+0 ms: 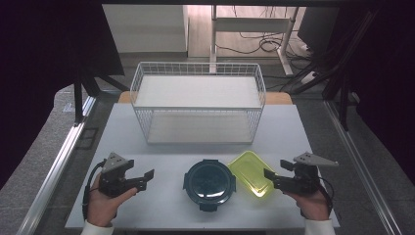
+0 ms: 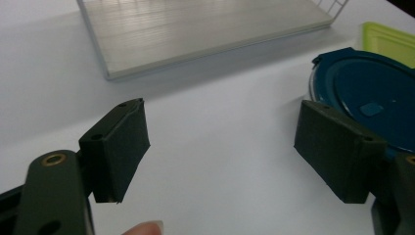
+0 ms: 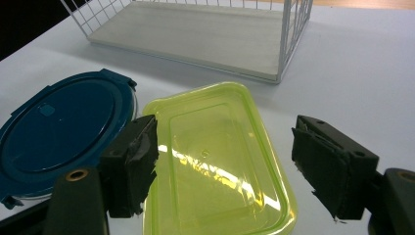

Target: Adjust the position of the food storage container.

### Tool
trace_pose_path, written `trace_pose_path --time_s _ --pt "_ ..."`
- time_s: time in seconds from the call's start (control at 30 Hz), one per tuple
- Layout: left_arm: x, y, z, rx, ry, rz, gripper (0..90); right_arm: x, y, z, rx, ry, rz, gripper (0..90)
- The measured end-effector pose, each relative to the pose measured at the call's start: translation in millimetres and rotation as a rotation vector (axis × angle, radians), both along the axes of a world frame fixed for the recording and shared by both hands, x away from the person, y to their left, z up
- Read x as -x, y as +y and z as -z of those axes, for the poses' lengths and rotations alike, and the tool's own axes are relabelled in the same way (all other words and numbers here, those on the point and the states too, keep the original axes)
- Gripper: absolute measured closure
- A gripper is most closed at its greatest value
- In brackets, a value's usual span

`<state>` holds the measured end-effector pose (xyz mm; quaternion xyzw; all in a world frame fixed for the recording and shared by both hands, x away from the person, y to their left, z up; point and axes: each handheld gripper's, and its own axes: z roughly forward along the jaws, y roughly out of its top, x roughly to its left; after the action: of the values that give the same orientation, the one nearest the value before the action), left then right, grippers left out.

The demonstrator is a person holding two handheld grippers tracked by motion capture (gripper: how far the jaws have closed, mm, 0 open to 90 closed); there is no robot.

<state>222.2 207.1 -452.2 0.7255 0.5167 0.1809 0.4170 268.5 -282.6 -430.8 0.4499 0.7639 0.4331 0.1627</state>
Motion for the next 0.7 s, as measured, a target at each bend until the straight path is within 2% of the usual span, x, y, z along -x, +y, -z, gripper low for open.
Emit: trace_pose_path --time_s 0.2,0.33,0.7 --pt "1.7 -0.2 -5.9 0.014 0.002 0.007 17.2 4.0 -2.6 -3.4 -0.008 0.009 0.006 27.7" --pt "1.3 1.1 -7.7 0.030 0.010 0.005 15.2 5.5 -3.6 -6.9 0.004 0.024 0.019 29.3" --pt "3.6 1.5 -10.2 0.015 0.013 0.018 14.6 6.7 -4.4 -9.9 0.016 0.025 0.022 32.4"
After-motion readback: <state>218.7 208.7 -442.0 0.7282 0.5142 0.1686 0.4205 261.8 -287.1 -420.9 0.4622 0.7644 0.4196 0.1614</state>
